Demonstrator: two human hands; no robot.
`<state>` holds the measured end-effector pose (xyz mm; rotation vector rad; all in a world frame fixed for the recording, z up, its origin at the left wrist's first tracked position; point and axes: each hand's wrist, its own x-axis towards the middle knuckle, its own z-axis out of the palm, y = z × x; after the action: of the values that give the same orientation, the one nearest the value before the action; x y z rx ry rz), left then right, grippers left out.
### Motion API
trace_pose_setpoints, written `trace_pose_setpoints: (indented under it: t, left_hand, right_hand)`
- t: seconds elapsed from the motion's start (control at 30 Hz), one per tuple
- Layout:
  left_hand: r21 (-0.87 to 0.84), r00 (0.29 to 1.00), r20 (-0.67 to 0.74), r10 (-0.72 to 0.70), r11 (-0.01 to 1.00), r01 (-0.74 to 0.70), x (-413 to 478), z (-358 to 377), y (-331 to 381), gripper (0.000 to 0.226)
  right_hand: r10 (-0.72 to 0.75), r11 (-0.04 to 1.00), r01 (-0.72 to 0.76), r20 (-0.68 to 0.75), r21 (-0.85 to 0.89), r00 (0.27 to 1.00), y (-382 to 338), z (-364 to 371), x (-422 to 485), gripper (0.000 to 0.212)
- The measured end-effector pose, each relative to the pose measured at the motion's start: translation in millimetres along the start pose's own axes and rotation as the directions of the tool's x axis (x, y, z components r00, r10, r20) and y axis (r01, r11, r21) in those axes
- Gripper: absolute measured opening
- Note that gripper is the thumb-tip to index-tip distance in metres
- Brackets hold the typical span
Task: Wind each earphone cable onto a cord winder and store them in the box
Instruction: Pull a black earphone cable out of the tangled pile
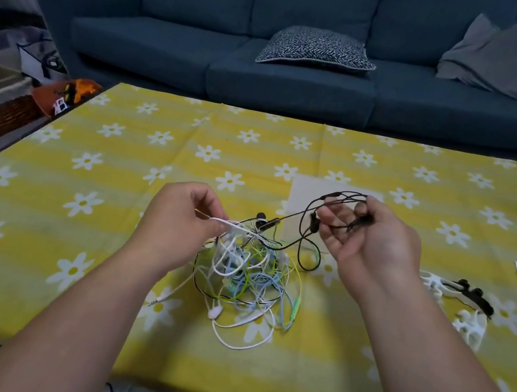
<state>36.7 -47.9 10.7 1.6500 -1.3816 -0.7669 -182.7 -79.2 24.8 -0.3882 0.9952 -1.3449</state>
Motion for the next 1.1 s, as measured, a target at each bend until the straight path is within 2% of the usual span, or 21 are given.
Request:
trace_pose_setpoints:
  t: [0.07,0.1,0.17,0.2,0.27,0.33,0.47,0.53,0.63,0.9,1.0,1.1]
  left_hand:
    - [0.067,1.0,-0.008,0.008,0.998,-0.007,1,-1,0,0.029]
    - [0.057,0.999,0.041,0.01,0.998,-0.013,-1,-1,2,0.026]
    - [-0.049,0.984,0.179,0.014,0.999,-0.006,-6,2,11,0.013]
    - [-0.111,0.976,0.219,0.011,0.994,0.014,-8,3,15,0.015]
    - [-0.18,0.974,0.226,-0.002,0.983,0.044,-10,8,18,0.014]
    - [-0.104,0.982,0.189,-0.003,0.994,0.023,-10,13,15,0.024]
    - [0.051,0.973,0.231,0.026,0.998,-0.038,-8,20,8,0.021]
    - [0.113,0.978,0.202,0.055,0.99,-0.079,-5,21,5,0.022]
    - [0.116,0.986,0.159,0.052,0.991,-0.071,-4,19,7,0.017]
    - [-0.129,0.965,0.236,-0.113,0.981,0.147,-6,12,4,0.014]
    - [-0.131,0.928,0.314,-0.201,0.959,0.252,-5,11,3,0.013]
    - [-0.096,0.876,0.386,-0.29,0.932,0.351,-6,8,3,0.012]
  right_hand:
    - [0.012,1.0,-0.011,0.047,-0.003,0.999,1,1,-1,0.035]
    - [0.02,1.0,-0.019,0.075,-0.009,0.997,2,2,-2,0.036]
    - [0.028,0.999,-0.024,0.127,-0.034,0.991,4,5,-5,0.037]
    - [0.031,0.999,-0.024,0.153,-0.045,0.988,5,7,-6,0.037]
    - [0.037,0.998,-0.028,0.205,-0.048,0.978,6,9,-8,0.039]
    - [0.046,0.998,-0.037,0.249,-0.044,0.967,6,9,-9,0.039]
    - [0.043,0.999,-0.031,0.303,-0.045,0.952,4,9,-12,0.041]
    - [0.036,0.998,-0.021,0.31,-0.052,0.95,1,8,-13,0.041]
    - [0.039,0.997,-0.019,0.29,-0.072,0.956,1,6,-11,0.041]
    - [0.045,0.995,-0.03,0.151,-0.097,0.988,7,4,-5,0.039]
    - [0.014,0.988,0.003,0.109,-0.153,0.994,9,5,-4,0.036]
    - [0.014,0.992,-0.001,0.099,-0.129,0.995,9,4,-4,0.034]
